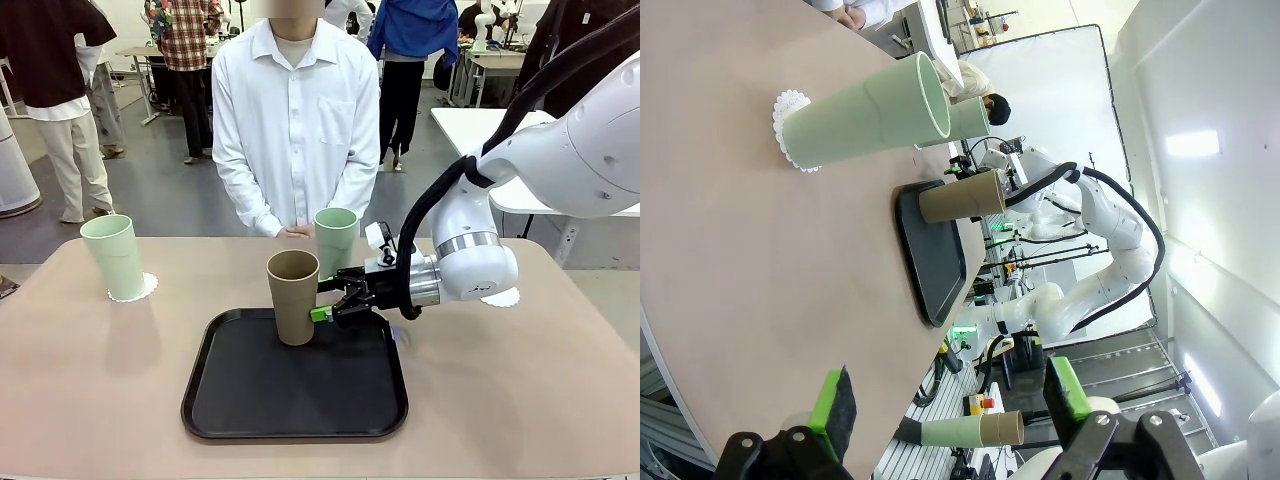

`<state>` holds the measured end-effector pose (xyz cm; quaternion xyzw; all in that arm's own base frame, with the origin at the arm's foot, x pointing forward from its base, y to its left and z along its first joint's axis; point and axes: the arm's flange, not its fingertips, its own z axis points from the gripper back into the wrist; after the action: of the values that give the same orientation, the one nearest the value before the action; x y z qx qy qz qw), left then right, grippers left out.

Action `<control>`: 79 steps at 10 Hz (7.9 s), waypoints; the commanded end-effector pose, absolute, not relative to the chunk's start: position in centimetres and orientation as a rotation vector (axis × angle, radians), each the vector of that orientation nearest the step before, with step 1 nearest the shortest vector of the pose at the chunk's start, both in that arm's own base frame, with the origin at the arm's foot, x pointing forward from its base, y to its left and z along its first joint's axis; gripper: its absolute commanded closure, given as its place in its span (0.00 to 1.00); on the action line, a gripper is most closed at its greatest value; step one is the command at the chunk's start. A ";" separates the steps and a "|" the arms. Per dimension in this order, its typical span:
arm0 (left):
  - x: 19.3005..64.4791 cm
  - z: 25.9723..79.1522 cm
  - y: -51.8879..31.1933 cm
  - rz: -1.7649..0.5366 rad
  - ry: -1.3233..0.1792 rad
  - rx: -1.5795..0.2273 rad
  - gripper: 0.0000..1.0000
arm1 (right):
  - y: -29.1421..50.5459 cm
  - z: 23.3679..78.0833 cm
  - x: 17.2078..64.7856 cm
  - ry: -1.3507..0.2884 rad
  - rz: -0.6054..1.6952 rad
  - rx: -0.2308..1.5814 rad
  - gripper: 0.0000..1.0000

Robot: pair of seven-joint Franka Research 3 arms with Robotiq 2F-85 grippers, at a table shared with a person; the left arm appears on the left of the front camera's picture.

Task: Place coasters on the table and set cups on them.
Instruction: Take one Reusable plastic cup from the Flat Tray and place it on a coaster set by the human.

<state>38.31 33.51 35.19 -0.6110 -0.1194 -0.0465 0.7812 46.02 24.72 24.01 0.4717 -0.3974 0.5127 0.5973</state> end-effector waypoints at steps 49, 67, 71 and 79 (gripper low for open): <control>38.2 35.4 33.6 -0.091 -0.254 -1.310 0.00 | -5.2 44.3 50.7 -1.156 0.745 0.861 0.18; 38.2 35.4 33.6 -0.091 -0.254 -1.310 0.00 | -10.9 42.3 49.4 -1.151 0.906 0.823 0.18; 38.2 35.4 33.6 -0.091 -0.254 -1.310 0.00 | -11.4 36.4 50.5 -1.090 1.150 0.855 0.18; 38.2 35.4 33.6 -0.091 -0.254 -1.310 0.00 | -11.4 28.9 52.9 -0.982 1.108 0.926 0.18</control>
<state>38.27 33.57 35.15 -0.6110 -0.1197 -0.0458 0.7812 51.83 -11.15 28.98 0.3965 -0.4382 0.4799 0.6484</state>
